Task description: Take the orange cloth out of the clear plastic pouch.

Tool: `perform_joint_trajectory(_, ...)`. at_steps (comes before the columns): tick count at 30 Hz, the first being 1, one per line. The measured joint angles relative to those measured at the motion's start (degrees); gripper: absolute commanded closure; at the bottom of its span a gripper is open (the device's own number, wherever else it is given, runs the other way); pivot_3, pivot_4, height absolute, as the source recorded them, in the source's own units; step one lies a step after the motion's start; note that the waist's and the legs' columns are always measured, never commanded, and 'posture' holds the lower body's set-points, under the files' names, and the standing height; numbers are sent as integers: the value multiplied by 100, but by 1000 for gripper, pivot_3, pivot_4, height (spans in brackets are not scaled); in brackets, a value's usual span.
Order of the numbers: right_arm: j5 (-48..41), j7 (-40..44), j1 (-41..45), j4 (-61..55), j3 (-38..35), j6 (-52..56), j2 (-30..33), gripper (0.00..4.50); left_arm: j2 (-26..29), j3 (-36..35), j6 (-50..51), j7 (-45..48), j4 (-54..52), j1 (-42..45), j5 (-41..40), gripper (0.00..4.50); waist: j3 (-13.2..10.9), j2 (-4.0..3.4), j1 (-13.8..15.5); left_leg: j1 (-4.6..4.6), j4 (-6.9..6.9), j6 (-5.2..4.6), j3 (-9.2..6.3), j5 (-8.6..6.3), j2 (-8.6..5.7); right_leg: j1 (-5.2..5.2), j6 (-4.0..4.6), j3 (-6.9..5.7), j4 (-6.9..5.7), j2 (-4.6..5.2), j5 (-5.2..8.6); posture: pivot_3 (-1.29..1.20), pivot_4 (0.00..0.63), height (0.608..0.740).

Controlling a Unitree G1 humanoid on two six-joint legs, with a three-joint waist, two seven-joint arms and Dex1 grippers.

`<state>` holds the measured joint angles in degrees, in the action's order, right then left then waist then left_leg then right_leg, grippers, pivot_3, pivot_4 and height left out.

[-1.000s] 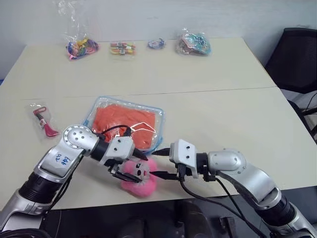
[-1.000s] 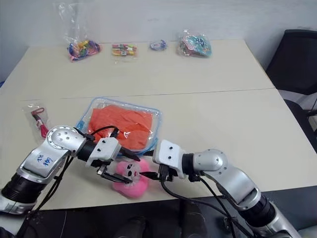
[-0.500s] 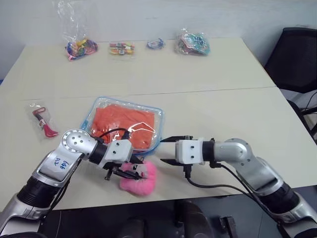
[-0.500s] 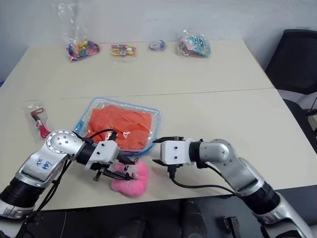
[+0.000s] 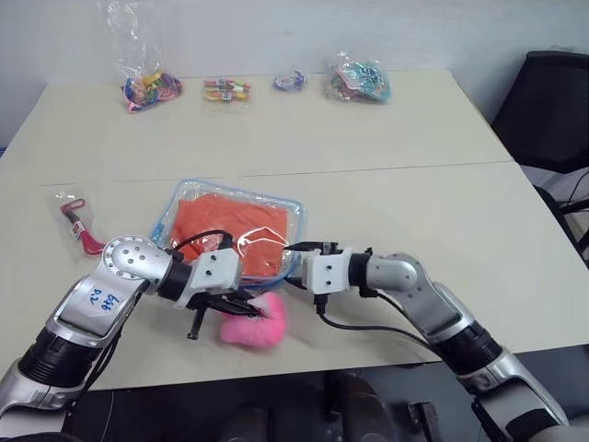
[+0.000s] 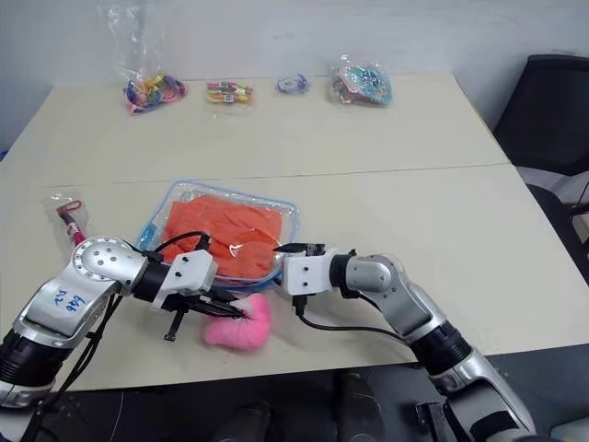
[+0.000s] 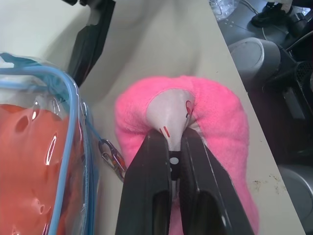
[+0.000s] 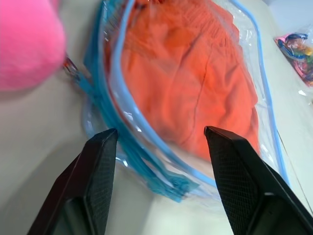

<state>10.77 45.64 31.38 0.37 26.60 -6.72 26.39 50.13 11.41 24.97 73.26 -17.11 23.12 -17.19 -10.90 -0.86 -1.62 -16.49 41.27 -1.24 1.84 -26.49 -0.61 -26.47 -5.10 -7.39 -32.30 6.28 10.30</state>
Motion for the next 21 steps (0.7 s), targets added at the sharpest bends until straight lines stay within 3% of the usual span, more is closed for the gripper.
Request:
perform_joint_trajectory(6,-14,80,-1,86,-9,-200,-29,4338,0,0,-33,-56,1,-12,9,4500,0,-1,-7,0,0,1,1,0,1,-1,1,0,0,0,0,0,150,740)
perform_joint_trajectory(7,-28,134,-5,66,-11,-208,-12,4472,0,0,-72,-71,1,-30,14,4500,0,-1,-6,0,0,1,1,0,1,-1,1,0,0,0,0,0,150,740)
perform_joint_trajectory(14,-174,391,-224,-352,-220,-210,299,4472,-18,-15,-202,-247,52,-116,51,4500,0,-1,6,0,1,1,0,0,1,-1,1,0,-1,2,0,0,150,740)
perform_joint_trajectory(21,-304,606,-610,-663,-598,-684,1114,4472,54,-421,-234,-315,589,-119,-75,4500,-1,-1,10,-1,2,1,1,0,1,-1,1,-1,-1,2,0,0,150,740)
